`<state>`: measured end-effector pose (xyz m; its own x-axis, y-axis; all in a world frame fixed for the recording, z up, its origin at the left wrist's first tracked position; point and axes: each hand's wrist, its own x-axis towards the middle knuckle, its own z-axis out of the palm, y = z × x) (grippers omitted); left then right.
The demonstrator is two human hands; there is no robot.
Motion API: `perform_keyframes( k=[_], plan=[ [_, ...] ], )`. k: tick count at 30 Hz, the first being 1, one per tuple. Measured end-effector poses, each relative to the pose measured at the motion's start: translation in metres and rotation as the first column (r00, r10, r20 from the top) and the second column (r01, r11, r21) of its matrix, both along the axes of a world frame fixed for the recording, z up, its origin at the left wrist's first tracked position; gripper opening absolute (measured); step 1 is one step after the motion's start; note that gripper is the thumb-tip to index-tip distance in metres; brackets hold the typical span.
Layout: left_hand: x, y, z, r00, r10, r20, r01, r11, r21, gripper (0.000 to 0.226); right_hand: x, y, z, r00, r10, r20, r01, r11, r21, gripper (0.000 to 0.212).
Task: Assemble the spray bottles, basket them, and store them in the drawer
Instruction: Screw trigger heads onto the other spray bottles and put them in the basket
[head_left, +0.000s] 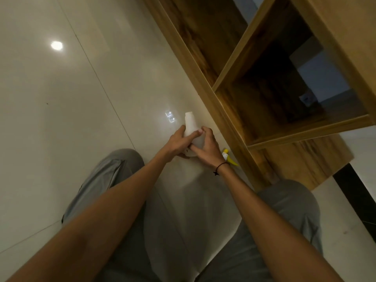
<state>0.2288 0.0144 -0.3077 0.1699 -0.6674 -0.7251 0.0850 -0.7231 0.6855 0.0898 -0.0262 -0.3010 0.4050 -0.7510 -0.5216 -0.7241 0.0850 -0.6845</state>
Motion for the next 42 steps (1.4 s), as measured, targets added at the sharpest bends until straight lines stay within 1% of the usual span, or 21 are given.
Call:
perform_keyframes(
  k=[3,5,6,8,10,11,12,14,15,16,17,19,23,26,28,29,31,33,36,39,42],
  plan=[
    [0.005,-0.007,0.002,0.998,-0.028,0.058,0.029,0.999,-0.024,0.075,-0.015,-0.007,0.006,0.998,-0.024,0.062,0.023,1.000,0.021,0.070],
    [0.006,-0.012,0.001,0.995,-0.034,0.098,0.037,0.999,-0.035,0.076,-0.024,-0.012,0.011,0.998,-0.056,0.029,0.056,0.998,0.000,0.060],
    [0.006,-0.012,-0.001,0.993,-0.040,0.112,0.044,0.998,-0.036,0.075,-0.027,-0.015,0.012,0.999,-0.053,-0.014,0.053,0.998,-0.028,0.052],
    [0.005,-0.011,-0.005,0.984,-0.082,0.158,0.087,0.996,-0.027,0.076,-0.036,-0.020,0.014,0.990,0.001,-0.140,-0.014,0.995,-0.097,0.036],
    [0.004,-0.010,-0.011,0.968,-0.143,0.206,0.151,0.988,-0.024,0.077,-0.044,-0.023,0.013,0.946,0.104,-0.306,-0.149,0.981,-0.125,0.024],
    [0.004,-0.010,-0.013,0.959,-0.177,0.220,0.187,0.982,-0.027,0.077,-0.048,-0.022,0.013,0.898,0.172,-0.406,-0.245,0.960,-0.134,0.022],
    [0.005,-0.011,-0.015,0.948,-0.218,0.233,0.231,0.972,-0.032,0.077,-0.051,-0.022,0.013,0.828,0.236,-0.508,-0.348,0.927,-0.138,0.025],
    [0.008,-0.011,-0.019,0.911,-0.311,0.270,0.331,0.943,-0.031,0.075,-0.053,-0.015,0.015,0.675,0.303,-0.673,-0.491,0.865,-0.103,0.043],
    [0.009,-0.010,-0.020,0.893,-0.349,0.284,0.371,0.928,-0.024,0.074,-0.053,-0.011,0.015,0.621,0.308,-0.721,-0.509,0.858,-0.071,0.053],
    [0.011,-0.010,-0.022,0.880,-0.376,0.289,0.398,0.917,-0.017,0.073,-0.053,-0.006,0.012,0.587,0.307,-0.749,-0.505,0.862,-0.042,0.060],
    [0.013,-0.009,-0.023,0.871,-0.396,0.290,0.417,0.909,-0.011,0.073,-0.052,-0.001,0.009,0.568,0.304,-0.765,-0.491,0.871,-0.019,0.064],
    [0.017,-0.008,-0.024,0.841,-0.439,0.317,0.465,0.885,-0.005,0.072,-0.052,0.007,0.003,0.572,0.282,-0.770,-0.452,0.892,-0.008,0.067],
    [0.032,-0.005,-0.021,0.702,-0.525,0.481,0.608,0.794,-0.022,0.061,-0.047,0.009,0.001,0.632,0.219,-0.744,-0.435,0.894,-0.106,0.061],
    [0.048,-0.001,-0.019,0.573,-0.523,0.631,0.682,0.731,-0.013,0.068,-0.032,0.003,0.013,0.725,0.166,-0.669,-0.395,0.895,-0.205,0.069],
    [0.061,0.003,-0.016,0.524,-0.498,0.691,0.702,0.711,-0.020,0.079,-0.016,0.000,0.026,0.811,0.117,-0.573,-0.353,0.879,-0.321,0.078],
    [0.068,0.006,-0.015,0.528,-0.483,0.699,0.701,0.712,-0.038,0.084,-0.007,-0.002,0.034,0.856,0.082,-0.510,-0.318,0.862,-0.394,0.078],
    [0.080,0.012,-0.014,0.558,-0.465,0.687,0.702,0.706,-0.092,0.087,0.008,-0.008,0.052,0.937,-0.001,-0.349,-0.199,0.820,-0.537,0.069],
    [0.086,0.016,-0.015,0.574,-0.472,0.668,0.715,0.687,-0.129,0.082,0.017,-0.015,0.069,0.981,-0.072,-0.178,-0.058,0.776,-0.629,0.060],
    [0.087,0.017,-0.016,0.568,-0.488,0.663,0.730,0.670,-0.133,0.074,0.020,-0.023,0.091,0.987,-0.145,0.073,0.157,0.726,-0.670,0.057],
    [0.086,0.016,-0.016,0.540,-0.486,0.687,0.739,0.665,-0.111,0.075,0.020,-0.026,0.109,0.946,-0.184,0.267,0.321,0.651,-0.688,0.056],
    [0.087,0.015,-0.018,0.544,-0.479,0.689,0.736,0.667,-0.117,0.076,0.016,-0.027,0.124,0.883,-0.209,0.420,0.459,0.572,-0.680,0.056]
  ],
)
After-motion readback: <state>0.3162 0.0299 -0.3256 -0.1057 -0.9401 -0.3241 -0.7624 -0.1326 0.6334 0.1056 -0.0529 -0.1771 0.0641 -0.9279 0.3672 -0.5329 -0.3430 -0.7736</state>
